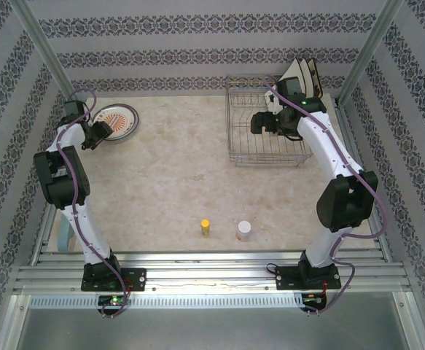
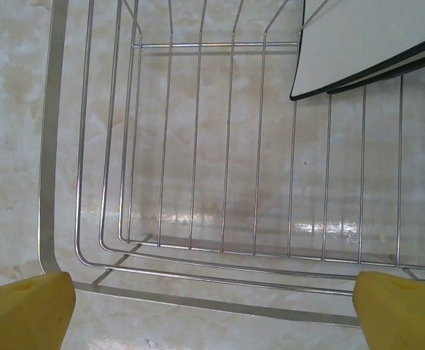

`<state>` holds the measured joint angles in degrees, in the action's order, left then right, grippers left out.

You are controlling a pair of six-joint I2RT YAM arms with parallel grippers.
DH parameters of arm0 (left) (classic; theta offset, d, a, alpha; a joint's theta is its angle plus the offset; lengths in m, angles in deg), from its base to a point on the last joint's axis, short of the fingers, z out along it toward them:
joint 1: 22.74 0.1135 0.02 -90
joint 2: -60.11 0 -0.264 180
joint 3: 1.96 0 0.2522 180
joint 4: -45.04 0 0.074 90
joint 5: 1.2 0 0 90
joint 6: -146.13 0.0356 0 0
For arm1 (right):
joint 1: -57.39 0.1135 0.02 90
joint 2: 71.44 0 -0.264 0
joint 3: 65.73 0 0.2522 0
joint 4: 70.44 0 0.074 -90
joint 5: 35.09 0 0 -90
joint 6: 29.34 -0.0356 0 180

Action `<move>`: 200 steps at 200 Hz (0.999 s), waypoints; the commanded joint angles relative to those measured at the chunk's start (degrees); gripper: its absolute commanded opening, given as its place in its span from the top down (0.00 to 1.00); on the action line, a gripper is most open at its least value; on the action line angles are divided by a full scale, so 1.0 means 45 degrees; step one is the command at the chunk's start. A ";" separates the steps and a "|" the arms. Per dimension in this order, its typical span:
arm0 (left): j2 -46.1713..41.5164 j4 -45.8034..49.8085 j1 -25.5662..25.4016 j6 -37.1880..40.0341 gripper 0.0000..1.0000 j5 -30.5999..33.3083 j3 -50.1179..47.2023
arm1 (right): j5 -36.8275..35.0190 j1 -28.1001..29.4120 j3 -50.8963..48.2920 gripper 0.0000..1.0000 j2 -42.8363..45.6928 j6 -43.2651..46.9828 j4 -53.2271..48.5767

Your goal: Unload the plates from the dish rack

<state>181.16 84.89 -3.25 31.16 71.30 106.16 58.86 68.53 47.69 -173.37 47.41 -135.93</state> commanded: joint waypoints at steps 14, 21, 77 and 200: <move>-0.0071 0.1078 -0.0281 0.1138 0.39 0.0836 0.0438 | 0.0048 0.0101 0.0387 0.02 0.0405 0.0171 -0.0314; -0.0301 0.1209 -0.0353 0.1312 0.36 0.0992 0.0417 | -0.0071 0.0091 0.0563 0.02 0.0384 0.0205 -0.0466; -0.4348 0.2864 -0.1332 0.2915 0.00 0.1925 -0.0351 | -0.1763 0.0104 0.3122 0.02 -0.0090 0.0711 -0.2039; -0.5844 0.7827 -0.5085 0.4896 0.00 0.1429 0.0403 | -0.3728 -0.1384 0.9209 0.02 -0.4355 0.2250 -0.3172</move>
<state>153.41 115.47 -24.65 50.88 77.09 106.27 44.02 63.89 82.79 -188.01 55.30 -147.93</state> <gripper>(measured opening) 0.998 0.978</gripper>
